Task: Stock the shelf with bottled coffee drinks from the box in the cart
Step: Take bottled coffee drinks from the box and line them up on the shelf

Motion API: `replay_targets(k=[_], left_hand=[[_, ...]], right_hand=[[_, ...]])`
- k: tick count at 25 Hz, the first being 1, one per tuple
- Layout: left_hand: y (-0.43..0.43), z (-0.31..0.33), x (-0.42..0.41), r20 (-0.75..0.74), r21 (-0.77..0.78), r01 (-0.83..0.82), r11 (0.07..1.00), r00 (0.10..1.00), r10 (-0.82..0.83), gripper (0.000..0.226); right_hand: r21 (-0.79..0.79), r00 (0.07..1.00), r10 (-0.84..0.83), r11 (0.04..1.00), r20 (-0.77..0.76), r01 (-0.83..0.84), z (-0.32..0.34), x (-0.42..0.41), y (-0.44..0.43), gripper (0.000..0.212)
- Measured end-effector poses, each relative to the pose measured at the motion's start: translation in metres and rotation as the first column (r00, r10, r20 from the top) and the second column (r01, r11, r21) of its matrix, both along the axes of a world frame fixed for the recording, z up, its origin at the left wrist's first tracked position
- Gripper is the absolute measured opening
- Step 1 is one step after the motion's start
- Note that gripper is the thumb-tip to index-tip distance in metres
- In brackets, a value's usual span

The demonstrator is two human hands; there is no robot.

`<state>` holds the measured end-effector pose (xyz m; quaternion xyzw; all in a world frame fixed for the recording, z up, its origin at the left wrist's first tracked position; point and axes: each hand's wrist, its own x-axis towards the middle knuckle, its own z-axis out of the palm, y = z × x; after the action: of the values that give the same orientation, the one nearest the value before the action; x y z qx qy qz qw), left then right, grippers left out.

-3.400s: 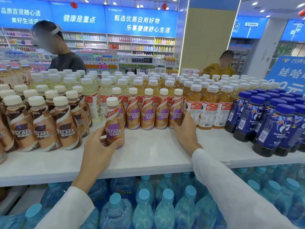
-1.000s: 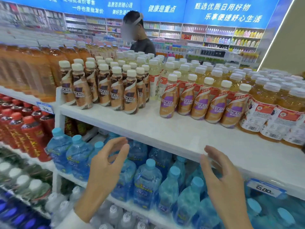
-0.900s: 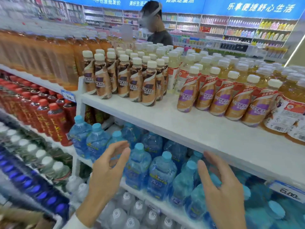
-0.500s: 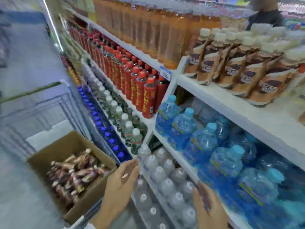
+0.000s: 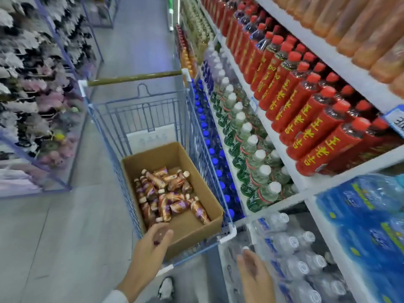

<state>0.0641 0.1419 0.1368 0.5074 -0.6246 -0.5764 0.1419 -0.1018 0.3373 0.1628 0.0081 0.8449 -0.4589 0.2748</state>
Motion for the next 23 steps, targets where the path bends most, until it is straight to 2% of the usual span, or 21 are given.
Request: replay_targets(k=[6, 9, 11, 13, 14, 17, 19, 23], left_hand=[[-0.05, -0.053, -0.021, 0.078, 0.153, -0.176, 0.972, 0.983, 0.166, 0.017], [-0.075, -0.095, -0.052, 0.154, 0.241, -0.258, 0.936, 0.962, 0.225, 0.032], [-0.095, -0.132, -0.074, 0.225, 0.31, -0.315, 0.897, 0.941, 0.252, 0.04], [-0.114, -0.166, -0.091, 0.309, 0.33, -0.374, 0.867, 0.911, 0.275, 0.037], [-0.124, -0.181, -0.098, 0.35, 0.325, -0.401, 0.856, 0.892, 0.285, 0.037], [-0.15, -0.224, -0.114, 0.424, 0.287, -0.468, 0.836, 0.845, 0.327, 0.062], [-0.165, -0.251, -0.123, 0.468, 0.265, -0.486, 0.833, 0.82, 0.329, 0.065], [-0.175, -0.3, -0.136, 0.619, 0.294, -0.38, 0.877, 0.775, 0.129, 0.072]], right_hand=[[0.089, 0.937, 0.328, 0.937, 0.119, -0.339, -0.015, -0.004, -0.083, 0.028], [0.118, 0.882, 0.443, 0.879, 0.16, -0.462, -0.027, -0.014, -0.113, 0.026], [0.129, 0.856, 0.471, 0.855, 0.212, -0.502, -0.042, -0.026, -0.13, 0.028], [0.134, 0.832, 0.487, 0.836, 0.267, -0.532, -0.057, -0.042, -0.141, 0.032], [0.137, 0.824, 0.486, 0.831, 0.293, -0.539, -0.065, -0.05, -0.146, 0.032], [0.142, 0.816, 0.454, 0.837, 0.359, -0.528, -0.091, -0.073, -0.157, 0.03], [0.156, 0.818, 0.435, 0.841, 0.376, -0.519, -0.104, -0.087, -0.164, 0.025], [0.167, 0.795, 0.429, 0.827, 0.429, -0.536, -0.125, -0.106, -0.171, 0.019]])
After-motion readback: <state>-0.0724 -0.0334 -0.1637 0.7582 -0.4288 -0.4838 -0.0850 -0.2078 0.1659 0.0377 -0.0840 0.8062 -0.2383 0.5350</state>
